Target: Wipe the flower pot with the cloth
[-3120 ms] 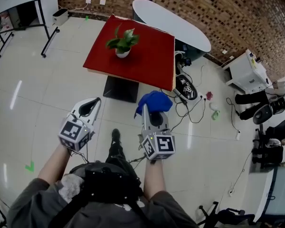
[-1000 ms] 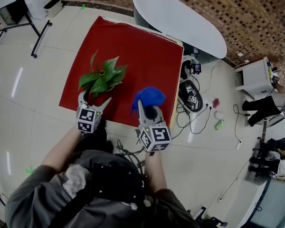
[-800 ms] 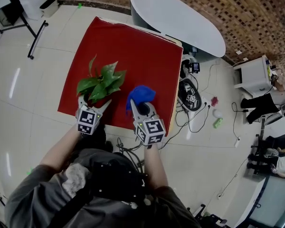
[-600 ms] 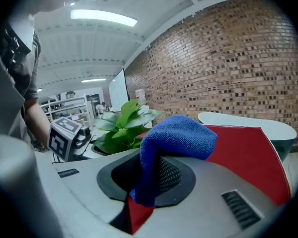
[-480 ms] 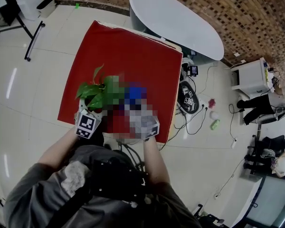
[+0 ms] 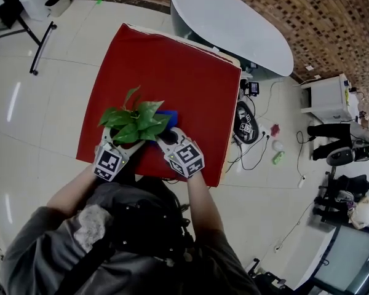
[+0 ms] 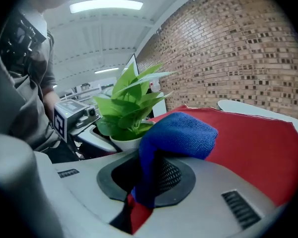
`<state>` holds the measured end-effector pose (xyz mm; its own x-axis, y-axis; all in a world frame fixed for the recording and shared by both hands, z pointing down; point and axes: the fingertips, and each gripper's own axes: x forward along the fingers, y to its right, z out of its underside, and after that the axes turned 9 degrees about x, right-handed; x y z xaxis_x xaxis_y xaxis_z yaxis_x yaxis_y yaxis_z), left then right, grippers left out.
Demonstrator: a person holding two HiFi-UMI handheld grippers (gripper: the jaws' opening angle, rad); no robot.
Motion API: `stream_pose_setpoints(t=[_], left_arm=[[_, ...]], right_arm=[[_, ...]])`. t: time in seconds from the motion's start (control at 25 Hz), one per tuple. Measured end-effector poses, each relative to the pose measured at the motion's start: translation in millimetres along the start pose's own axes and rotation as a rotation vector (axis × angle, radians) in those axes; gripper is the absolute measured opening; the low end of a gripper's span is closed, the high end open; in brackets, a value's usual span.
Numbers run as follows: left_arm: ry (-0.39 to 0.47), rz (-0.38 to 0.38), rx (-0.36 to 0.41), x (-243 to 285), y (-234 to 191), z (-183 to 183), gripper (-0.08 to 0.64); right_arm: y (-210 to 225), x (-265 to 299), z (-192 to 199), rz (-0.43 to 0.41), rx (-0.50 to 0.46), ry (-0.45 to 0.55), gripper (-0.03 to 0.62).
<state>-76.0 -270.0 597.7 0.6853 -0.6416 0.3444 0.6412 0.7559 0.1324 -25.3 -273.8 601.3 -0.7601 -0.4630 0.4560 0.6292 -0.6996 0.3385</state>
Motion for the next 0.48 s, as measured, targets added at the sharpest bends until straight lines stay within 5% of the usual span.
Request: stream_pose_setpoints(t=[0.48], left_arm=[[-0.014, 0.042, 0.029, 5, 2, 3, 0.443]], right_arm=[[-35, -5, 30, -0.110, -0.048, -0.056, 0.078]])
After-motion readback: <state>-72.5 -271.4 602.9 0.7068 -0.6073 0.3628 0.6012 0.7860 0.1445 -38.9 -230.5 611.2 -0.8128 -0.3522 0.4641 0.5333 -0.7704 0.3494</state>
